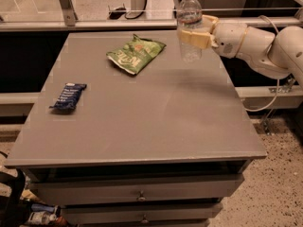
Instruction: Place water bottle upright
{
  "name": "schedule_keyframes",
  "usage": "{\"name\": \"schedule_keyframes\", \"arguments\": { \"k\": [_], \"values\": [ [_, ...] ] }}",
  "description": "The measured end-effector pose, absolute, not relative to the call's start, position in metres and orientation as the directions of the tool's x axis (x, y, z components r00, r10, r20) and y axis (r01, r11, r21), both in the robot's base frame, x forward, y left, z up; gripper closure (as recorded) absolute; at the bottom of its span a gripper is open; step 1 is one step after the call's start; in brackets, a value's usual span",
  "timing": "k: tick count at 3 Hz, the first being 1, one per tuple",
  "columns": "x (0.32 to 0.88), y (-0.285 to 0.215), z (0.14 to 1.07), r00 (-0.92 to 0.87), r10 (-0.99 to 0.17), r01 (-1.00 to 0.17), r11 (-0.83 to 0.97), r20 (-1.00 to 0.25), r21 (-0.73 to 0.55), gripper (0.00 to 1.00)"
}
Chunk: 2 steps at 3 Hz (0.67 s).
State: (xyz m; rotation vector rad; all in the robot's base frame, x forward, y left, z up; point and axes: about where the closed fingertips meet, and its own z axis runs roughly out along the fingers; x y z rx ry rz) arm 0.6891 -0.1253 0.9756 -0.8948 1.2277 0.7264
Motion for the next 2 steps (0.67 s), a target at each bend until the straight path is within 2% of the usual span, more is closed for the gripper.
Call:
{"name": "schedule_keyframes", "arguments": {
  "k": [2],
  "values": [
    [0.6956,-0.1307,0.961,0.164,0.034,-0.863,0.488,-0.986,-0.127,1.0]
  ]
}}
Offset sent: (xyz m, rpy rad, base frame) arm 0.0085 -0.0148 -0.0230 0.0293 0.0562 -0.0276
